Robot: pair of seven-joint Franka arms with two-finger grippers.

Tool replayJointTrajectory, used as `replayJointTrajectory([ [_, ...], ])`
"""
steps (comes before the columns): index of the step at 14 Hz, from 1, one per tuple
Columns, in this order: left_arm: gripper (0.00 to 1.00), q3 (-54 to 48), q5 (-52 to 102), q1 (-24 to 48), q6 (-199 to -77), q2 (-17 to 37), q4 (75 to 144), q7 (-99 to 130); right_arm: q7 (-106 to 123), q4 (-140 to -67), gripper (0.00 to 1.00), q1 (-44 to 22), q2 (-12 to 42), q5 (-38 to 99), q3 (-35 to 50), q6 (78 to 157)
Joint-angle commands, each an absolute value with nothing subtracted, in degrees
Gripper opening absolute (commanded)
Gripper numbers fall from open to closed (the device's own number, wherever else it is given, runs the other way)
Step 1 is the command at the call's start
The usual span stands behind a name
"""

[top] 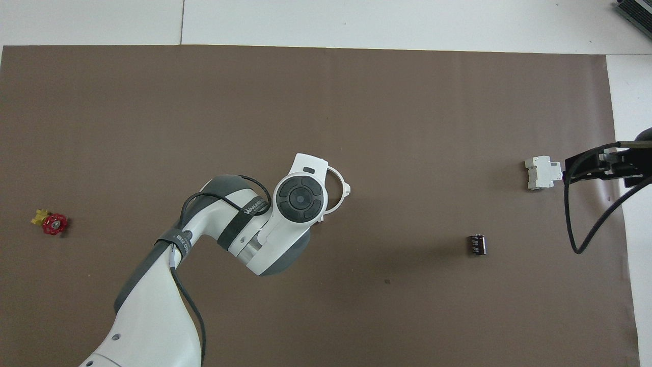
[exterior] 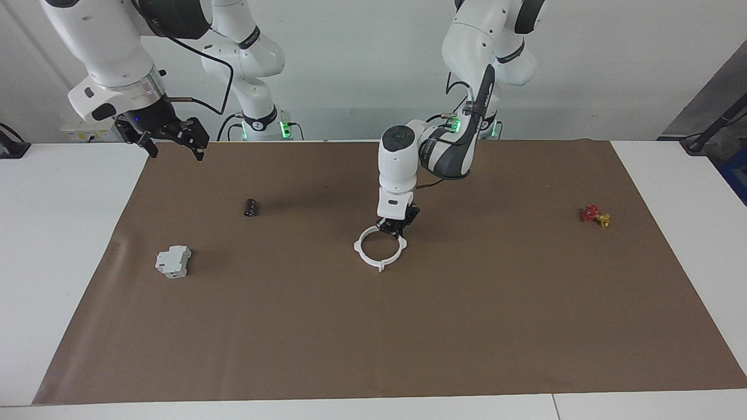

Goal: Assemble drain pipe with both arms
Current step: 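Press the held half against the centered half to close a ring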

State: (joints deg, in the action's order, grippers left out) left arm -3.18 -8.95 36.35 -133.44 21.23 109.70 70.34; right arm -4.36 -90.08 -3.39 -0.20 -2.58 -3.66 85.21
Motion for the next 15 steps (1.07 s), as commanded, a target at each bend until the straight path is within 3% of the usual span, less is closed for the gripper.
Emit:
replayJointTrajectory([
  [1,0.0,-2.37,-9.84,37.18,-134.65,20.39,110.74,71.1,-4.66,-90.44,1.0,-2.72,-0.35,-1.67,-3.43,85.52],
  [2,0.0,-2.37,-9.84,37.18,-134.65,20.39,110.74,71.02,-4.66,-90.44,1.0,-2.72,-0.35,-1.67,-3.43,85.52],
  [3,0.25,-2.37,-9.93,37.0,-134.65,20.39,110.74,70.93,-4.66,-90.44,1.0,-2.72,-0.35,-1.67,-3.43,85.52],
  [4,0.89,-2.37,-9.93,37.09,-134.56,20.39,110.74,70.93,-4.66,-90.44,1.0,-2.72,-0.35,-1.67,-3.43,85.52],
  [5,1.0,-2.37,-9.93,37.18,-134.56,20.39,110.74,70.93,-4.66,-90.44,1.0,-2.72,-0.35,-1.67,-3.43,85.52],
  [12,1.0,-2.29,-9.93,36.65,-133.51,20.3,110.57,70.14,-4.66,-90.44,1.0,-2.72,-0.35,-1.58,-3.43,85.52],
  [15,1.0,-1.85,-10.02,35.34,-127.64,18.3,108.29,69.0,-4.66,-90.44,1.0,-2.72,-0.35,-1.58,-3.43,85.43],
])
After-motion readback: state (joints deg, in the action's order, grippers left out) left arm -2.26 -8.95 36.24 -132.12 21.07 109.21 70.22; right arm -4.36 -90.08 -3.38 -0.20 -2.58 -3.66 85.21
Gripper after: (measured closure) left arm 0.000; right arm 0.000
